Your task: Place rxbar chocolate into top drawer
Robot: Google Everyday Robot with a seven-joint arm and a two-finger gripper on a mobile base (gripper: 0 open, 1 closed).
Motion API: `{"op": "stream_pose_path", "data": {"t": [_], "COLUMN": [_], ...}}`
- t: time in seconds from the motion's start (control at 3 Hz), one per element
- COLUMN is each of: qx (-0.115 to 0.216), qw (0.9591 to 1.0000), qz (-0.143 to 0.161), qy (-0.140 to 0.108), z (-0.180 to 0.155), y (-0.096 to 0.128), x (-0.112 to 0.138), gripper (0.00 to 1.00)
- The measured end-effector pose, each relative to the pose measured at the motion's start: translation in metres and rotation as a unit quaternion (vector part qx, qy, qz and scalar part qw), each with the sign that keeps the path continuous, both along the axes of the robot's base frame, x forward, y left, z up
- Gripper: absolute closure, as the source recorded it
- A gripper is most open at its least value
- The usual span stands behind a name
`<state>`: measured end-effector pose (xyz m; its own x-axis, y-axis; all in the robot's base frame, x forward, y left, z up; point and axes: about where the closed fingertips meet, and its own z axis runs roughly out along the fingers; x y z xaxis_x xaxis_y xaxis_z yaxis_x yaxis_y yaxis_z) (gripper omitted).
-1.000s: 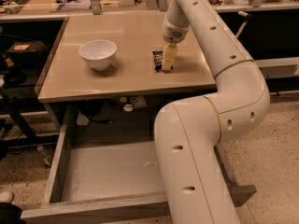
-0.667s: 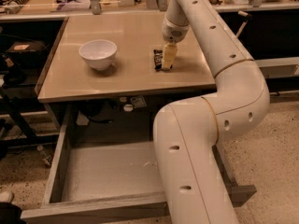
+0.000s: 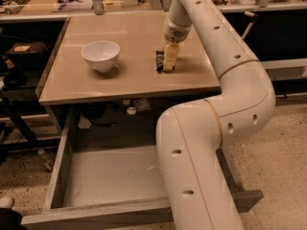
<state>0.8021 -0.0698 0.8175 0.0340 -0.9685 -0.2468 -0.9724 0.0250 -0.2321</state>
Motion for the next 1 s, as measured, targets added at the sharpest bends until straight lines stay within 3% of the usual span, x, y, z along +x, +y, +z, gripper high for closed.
{"op": "stream_pose_path", "data": {"t": [0.67, 1.0], "qx": [0.01, 0.012], "qw": [0.9995, 0.9989], "qz": [-0.024, -0.043], "qy": [-0.015, -0.015], "z": [0.027, 0.044], "y": [-0.005, -0.02], "x": [-0.003, -0.013], "gripper": [1.0, 1.0]}}
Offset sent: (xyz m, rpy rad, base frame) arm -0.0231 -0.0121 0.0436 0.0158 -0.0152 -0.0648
